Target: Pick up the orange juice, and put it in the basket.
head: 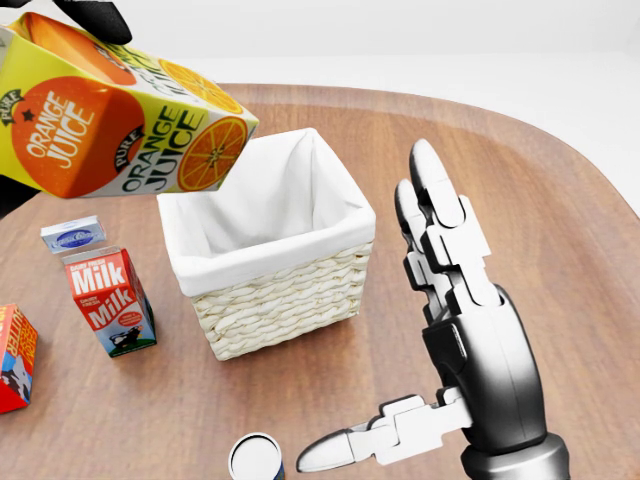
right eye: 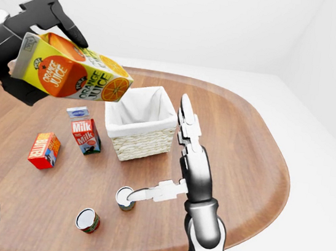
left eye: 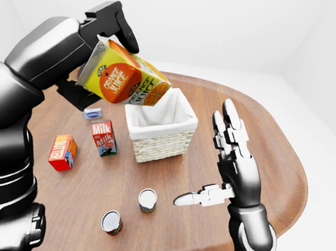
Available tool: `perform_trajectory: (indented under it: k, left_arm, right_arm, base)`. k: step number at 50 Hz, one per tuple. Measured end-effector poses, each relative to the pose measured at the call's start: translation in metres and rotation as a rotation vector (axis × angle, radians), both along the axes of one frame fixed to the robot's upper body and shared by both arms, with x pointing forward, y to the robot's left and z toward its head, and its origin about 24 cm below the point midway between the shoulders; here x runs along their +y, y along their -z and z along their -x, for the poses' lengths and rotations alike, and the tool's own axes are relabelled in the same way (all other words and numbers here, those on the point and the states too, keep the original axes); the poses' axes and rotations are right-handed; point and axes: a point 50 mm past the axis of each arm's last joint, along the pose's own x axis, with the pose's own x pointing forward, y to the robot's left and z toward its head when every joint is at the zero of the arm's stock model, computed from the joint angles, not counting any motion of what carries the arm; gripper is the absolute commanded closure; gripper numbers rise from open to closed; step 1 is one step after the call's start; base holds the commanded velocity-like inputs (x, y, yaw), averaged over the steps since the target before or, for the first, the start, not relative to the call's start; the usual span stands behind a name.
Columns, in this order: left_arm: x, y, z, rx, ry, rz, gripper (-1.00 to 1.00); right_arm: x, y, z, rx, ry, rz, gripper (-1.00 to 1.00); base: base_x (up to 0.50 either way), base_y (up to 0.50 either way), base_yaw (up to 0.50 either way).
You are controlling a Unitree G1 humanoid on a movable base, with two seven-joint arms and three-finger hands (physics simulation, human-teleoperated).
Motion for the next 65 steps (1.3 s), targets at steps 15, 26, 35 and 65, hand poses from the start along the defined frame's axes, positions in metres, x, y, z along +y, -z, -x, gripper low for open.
perform_trajectory:
  k: [15, 26, 35, 65]
  left_arm:
    - [-0.006, -0.003, -0.058, 0.126, -0.024, -0.008, 1.00]
    - [-0.012, 0.005, -0.082, 0.219, -0.050, -0.008, 1.00]
    - [-0.013, 0.023, -0.103, 0.327, -0.120, -0.046, 1.00]
    - [-0.022, 0.000, -0.117, 0.294, -0.204, -0.107, 1.00]
  right_arm:
    - [-0.002, 0.000, 0.000, 0.000, 0.002, -0.002, -1.00]
    - [-0.001, 0.000, 0.000, 0.000, 0.001, -0.005, -1.00]
    - [-0.001, -0.001, -0.001, -0.003, 0.000, -0.007, -1.00]
    - [-0.002, -0.001, -0.001, -0.002, -0.002, -0.011, -1.00]
  base:
    - [0.00, 0.00, 0.00]
    - [0.00, 0.00, 0.00]
    - [0.00, 0.00, 0.00]
    - [0.00, 0.00, 0.00]
